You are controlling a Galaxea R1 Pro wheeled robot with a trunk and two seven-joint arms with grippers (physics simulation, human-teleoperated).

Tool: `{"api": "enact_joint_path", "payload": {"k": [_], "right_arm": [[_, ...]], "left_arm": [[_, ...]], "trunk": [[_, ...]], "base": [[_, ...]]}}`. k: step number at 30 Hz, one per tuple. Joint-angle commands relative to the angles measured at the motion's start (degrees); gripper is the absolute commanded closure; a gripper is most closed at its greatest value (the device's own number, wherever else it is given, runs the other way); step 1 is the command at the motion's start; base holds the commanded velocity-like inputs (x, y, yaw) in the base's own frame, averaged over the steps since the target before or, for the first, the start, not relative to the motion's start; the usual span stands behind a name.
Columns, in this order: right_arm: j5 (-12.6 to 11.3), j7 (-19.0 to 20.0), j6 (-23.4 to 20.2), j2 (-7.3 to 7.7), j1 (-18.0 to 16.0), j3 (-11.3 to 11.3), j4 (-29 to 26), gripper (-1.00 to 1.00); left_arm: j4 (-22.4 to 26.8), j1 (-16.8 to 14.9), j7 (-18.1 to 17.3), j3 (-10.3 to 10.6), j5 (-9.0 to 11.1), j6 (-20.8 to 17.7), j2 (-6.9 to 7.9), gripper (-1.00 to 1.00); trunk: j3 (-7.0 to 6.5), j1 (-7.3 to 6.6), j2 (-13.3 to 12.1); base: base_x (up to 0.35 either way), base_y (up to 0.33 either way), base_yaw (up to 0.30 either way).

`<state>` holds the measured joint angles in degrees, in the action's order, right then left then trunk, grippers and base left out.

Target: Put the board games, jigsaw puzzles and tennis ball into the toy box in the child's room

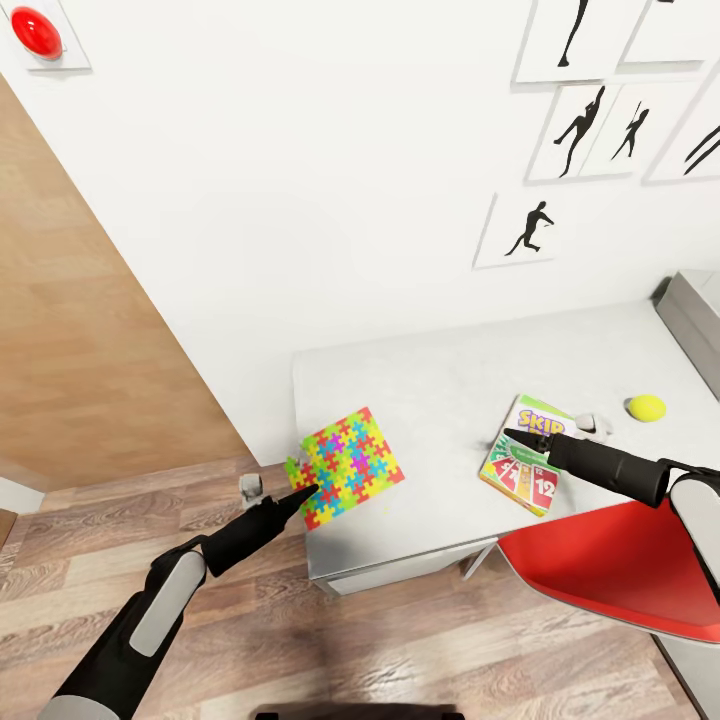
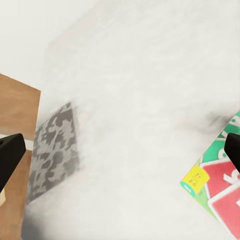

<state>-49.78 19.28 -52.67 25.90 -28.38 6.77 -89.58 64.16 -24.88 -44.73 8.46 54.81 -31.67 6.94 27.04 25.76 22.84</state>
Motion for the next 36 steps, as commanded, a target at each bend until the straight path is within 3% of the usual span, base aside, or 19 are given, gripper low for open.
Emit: {"api": "enact_joint_path", "payload": {"k": [1, 19, 21, 26, 36], "right_arm": [[0.3, 0.4, -0.3, 0.00, 0.0, 0.1, 0.0, -1.00], [0.3, 0.4, -0.3, 0.00, 0.0, 0.1, 0.0, -1.00], [0.5, 0.4, -0.2, -0.03, 0.1, 0.0, -0.5, -1.00], [0.8, 1.7, -0.3, -0.12, 1.7, 0.1, -2.0, -1.00], [1.0, 4.6, -0.4, -0.14, 4.0, 0.2, -2.6, -1.00]], "left_arm": [[0.0, 0.0, 0.1, 0.1, 0.5, -0.4, 0.05, 1.00], [0.0, 0.0, 0.1, 0.1, 0.5, -0.4, 0.05, 1.00], [0.7, -0.2, -0.6, -0.1, 0.7, -0.8, 0.59, 1.00], [2.3, -1.8, -2.4, -1.6, 3.1, -2.7, 1.92, 1.00], [5.5, -3.3, -2.8, -2.1, 7.5, -5.2, 2.42, 1.00]], "trunk": [[0.08, 0.03, 0.1], [0.08, 0.03, 0.1], [0.08, 0.03, 0.1], [0.08, 0.03, 0.1], [0.08, 0.03, 0.1]], "base": [[0.000, 0.000, 0.000], [0.000, 0.000, 0.000], [0.000, 0.000, 0.000], [0.000, 0.000, 0.000], [0.000, 0.000, 0.000]]}}
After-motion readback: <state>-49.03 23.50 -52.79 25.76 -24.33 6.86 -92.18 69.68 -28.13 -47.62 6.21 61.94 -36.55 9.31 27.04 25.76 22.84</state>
